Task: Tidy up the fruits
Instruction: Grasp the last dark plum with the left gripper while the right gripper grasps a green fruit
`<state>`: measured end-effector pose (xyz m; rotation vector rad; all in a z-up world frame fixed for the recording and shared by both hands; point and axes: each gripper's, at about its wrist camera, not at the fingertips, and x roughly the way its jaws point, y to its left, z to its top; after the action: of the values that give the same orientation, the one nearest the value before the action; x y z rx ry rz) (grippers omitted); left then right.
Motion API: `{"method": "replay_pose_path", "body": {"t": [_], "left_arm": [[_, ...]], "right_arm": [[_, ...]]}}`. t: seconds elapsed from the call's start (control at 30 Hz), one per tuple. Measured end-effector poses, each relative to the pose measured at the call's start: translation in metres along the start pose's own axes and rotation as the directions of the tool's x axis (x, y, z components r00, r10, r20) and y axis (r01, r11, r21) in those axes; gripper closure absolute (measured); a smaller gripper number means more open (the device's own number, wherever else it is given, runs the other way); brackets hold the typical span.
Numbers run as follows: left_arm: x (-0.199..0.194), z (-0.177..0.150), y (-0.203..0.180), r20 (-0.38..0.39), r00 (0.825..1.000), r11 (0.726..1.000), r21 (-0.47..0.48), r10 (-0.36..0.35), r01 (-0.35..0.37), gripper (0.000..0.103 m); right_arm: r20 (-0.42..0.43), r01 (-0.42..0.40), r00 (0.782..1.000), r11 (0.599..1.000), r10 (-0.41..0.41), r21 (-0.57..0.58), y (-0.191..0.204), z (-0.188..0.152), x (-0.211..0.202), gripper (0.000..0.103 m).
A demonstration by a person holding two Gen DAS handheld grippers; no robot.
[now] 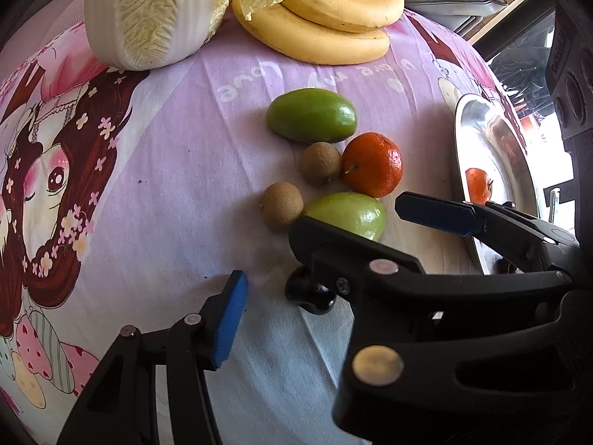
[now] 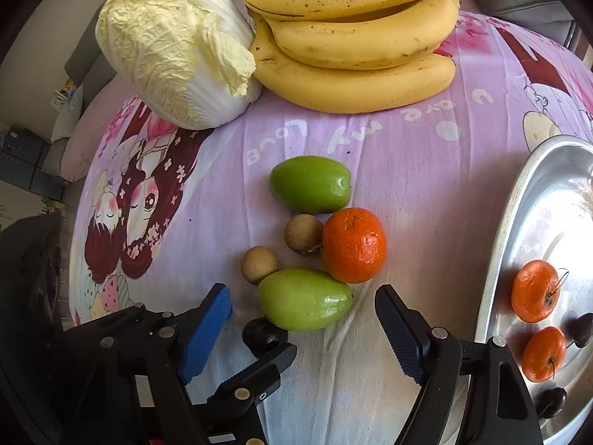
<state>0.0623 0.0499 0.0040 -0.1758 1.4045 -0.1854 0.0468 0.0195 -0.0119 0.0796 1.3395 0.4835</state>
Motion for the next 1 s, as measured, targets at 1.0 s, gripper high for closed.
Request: {"method": "replay_pose_path", "body": {"t": [1.0], "left_arm": [[-0.004, -0.008, 0.022, 0.007, 1.0, 0.997, -0.082, 0.005, -0.005, 0.073]], "right_arm": [[0.015, -0.137, 0.99, 0.99, 0.137, 0.026, -0.013, -0.006, -0.004, 0.055]]}}
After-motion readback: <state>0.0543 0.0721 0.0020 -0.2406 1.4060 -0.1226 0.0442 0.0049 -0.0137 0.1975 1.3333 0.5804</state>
